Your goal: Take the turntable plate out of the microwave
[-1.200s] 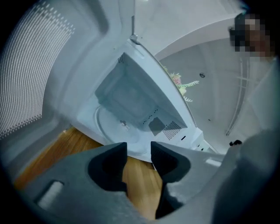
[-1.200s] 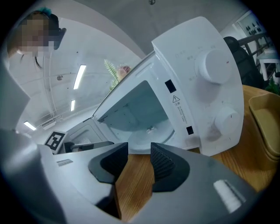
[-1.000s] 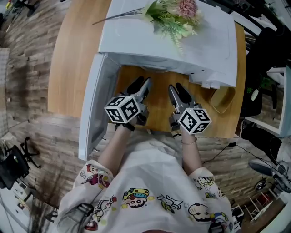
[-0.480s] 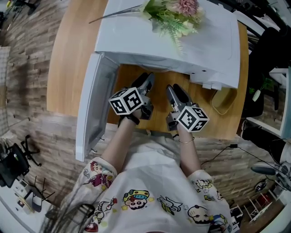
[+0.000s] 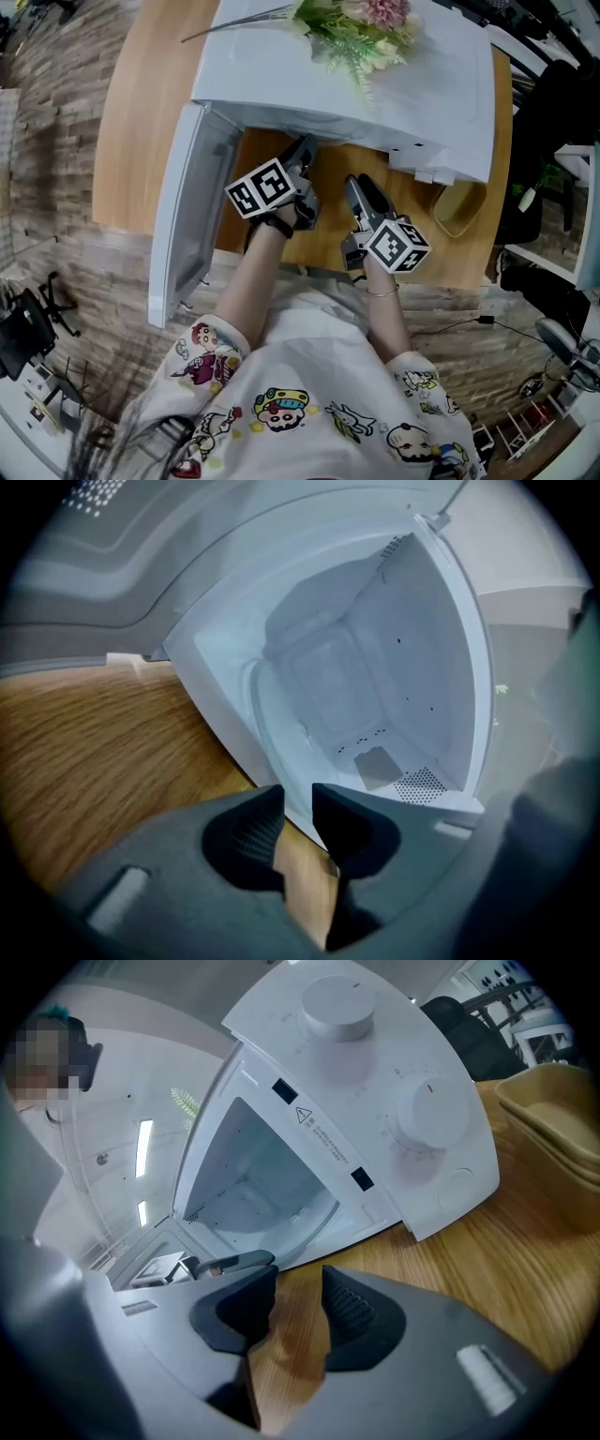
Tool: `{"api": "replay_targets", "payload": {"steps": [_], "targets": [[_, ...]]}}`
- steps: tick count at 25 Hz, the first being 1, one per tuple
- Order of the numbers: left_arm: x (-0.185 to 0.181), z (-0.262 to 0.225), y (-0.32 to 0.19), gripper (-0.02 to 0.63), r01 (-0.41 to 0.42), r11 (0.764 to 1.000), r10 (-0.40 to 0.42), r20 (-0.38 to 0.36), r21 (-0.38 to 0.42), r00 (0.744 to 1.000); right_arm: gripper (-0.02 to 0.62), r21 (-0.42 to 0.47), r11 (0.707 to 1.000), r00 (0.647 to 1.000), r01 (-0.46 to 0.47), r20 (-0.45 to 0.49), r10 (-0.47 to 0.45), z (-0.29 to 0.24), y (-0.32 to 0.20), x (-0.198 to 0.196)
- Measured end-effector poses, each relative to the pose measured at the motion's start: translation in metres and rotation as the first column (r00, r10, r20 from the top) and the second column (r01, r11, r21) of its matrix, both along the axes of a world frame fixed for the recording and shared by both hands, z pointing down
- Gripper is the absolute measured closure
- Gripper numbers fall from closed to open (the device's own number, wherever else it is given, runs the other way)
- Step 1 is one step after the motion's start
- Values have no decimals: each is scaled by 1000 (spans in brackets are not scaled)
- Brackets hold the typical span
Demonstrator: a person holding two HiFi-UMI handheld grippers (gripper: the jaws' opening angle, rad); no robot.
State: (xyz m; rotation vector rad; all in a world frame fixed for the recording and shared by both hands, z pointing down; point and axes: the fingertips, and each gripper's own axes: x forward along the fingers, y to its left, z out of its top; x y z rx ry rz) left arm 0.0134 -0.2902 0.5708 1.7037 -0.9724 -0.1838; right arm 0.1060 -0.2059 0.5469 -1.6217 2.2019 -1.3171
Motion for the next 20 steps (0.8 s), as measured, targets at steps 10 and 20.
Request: {"api": "replay_targets", "payload": {"steps": [10,20], "targets": [[0,2,3,540,74,997,-74,-44,-23,996,445,-7,1000,1000,7,8,-7,2,-1,-1],[-3,2,31,551,111,991,-118,-94,-80,989,445,-14,1000,998,23,58,-22,2,-6,-12]]}}
